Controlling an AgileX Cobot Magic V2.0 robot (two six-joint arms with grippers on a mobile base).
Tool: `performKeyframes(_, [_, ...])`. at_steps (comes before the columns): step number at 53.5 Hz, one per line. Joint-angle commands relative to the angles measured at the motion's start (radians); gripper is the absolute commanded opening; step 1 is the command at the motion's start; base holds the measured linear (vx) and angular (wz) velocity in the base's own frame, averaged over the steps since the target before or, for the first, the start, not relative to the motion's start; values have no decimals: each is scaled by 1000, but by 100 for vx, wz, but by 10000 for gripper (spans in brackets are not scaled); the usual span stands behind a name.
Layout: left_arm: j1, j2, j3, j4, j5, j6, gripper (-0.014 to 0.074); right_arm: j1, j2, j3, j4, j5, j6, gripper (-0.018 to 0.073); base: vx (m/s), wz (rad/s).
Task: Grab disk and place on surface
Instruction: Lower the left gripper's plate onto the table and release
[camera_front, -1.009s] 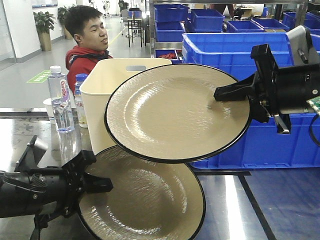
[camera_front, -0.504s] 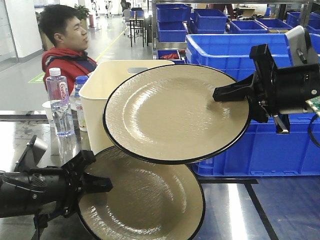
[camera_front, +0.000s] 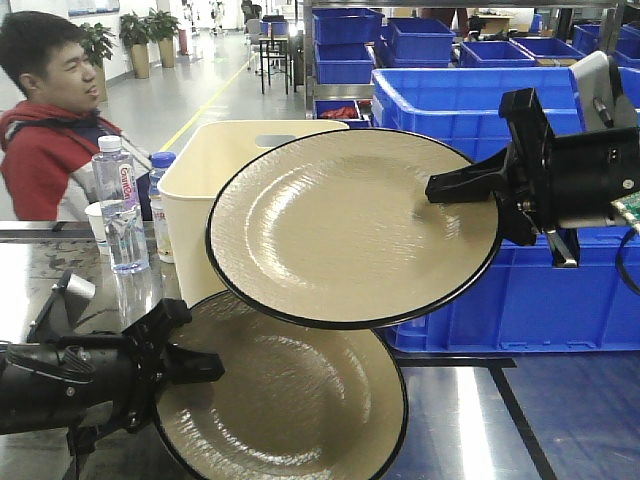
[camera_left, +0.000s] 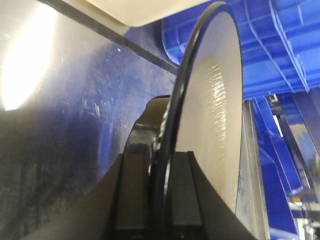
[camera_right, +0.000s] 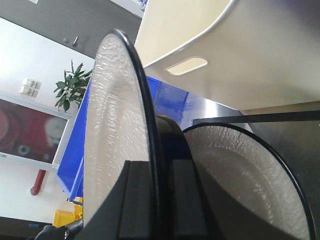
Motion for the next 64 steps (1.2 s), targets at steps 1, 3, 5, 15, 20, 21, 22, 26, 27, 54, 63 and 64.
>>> performKeyframes(1, [-2, -21, -36, -86, -45, -13, 1, -2, -44, -39, 128, -80, -2, -8, 0, 0])
performKeyframes(3, [-2, -8, -36, -85, -36, -13, 1, -2, -44, -39, 128, -95, -2, -8, 0, 0])
performKeyframes(5, [-5, 10, -36, -85, -23, -13, 1, -2, -44, -39, 128, -105, -2, -8, 0, 0])
performKeyframes(15, [-60, 127, -36, -81, 28, 21, 1, -2, -44, -39, 128, -127, -2, -8, 0, 0])
performKeyframes(20, [-72, 167, -36, -81, 36, 21, 3, -2, -44, -39, 128, -123, -2, -8, 0, 0])
performKeyframes(21, [-72, 174, -36, -80, 39, 21, 3, -2, -44, -39, 128, -123, -2, -8, 0, 0])
performKeyframes(22, [-72, 179, -36, -80, 41, 21, 3, -2, -44, -39, 128, -123, -2, -8, 0, 0])
performKeyframes(26, [-71, 196, -36, -68, 40, 21, 4, -2, -44, -39, 128, -123, -2, -8, 0, 0])
performKeyframes(27, [-72, 199, -36, -59, 40, 21, 5, -2, -44, -39, 128, -123, -3, -8, 0, 0])
performKeyframes(54, [-72, 197, -39, 338, 26, 19, 395, -2, -44, -39, 66, -123, -9, -8, 0, 0])
performKeyframes(63, [-71, 135, -39, 415, 17, 35, 566, -2, -44, -39, 65, -105, -49, -8, 0, 0])
performKeyframes(64, [-69, 125, -39, 432, 14, 37, 575, -2, -44, -39, 64, -103, -50, -8, 0, 0])
